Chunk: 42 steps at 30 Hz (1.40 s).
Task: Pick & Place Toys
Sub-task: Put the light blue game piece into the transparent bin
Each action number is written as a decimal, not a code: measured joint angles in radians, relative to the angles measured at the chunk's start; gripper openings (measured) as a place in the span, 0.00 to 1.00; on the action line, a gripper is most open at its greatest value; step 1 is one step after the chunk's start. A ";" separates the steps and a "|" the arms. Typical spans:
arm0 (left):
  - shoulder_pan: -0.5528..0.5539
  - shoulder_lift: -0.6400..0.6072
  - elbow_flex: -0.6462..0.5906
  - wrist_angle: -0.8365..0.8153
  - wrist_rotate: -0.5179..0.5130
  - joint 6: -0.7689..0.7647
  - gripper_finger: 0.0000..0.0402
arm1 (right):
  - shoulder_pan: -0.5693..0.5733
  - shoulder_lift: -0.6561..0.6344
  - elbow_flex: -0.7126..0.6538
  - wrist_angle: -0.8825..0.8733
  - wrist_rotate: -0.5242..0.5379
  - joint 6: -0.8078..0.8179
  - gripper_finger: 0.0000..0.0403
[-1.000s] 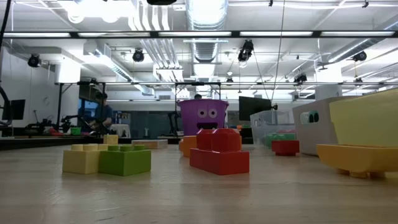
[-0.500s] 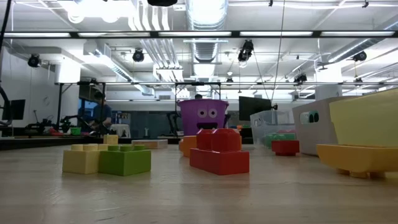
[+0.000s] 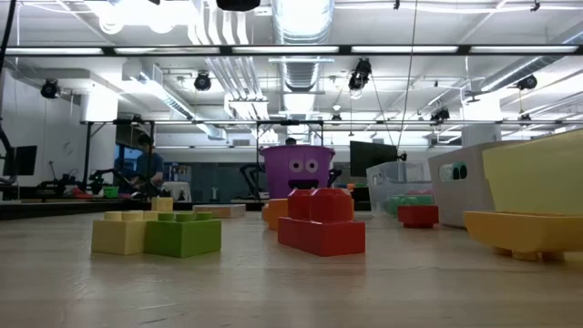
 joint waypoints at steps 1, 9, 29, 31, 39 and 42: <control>0.007 -0.003 0.000 0.000 0.004 0.000 0.96 | 0.000 -0.005 0.000 -0.002 0.003 0.010 0.23; 0.114 -0.027 0.000 -0.052 0.116 -0.034 0.94 | -0.003 -0.041 0.000 -0.030 0.135 0.099 0.23; 0.323 -0.036 0.000 -0.760 0.265 0.362 0.94 | -0.220 -0.097 0.000 -0.555 0.369 0.521 0.23; 0.323 -0.036 0.000 -0.795 0.252 0.371 0.94 | -0.259 -0.100 -0.007 -0.647 0.354 0.581 0.23; 0.319 -0.036 0.000 -0.997 0.095 0.372 0.94 | -0.415 -0.113 -0.166 -0.713 0.145 0.574 0.23; 0.300 -0.038 0.000 -1.078 0.015 0.368 0.94 | -0.471 -0.113 -0.267 -0.678 0.070 0.520 0.23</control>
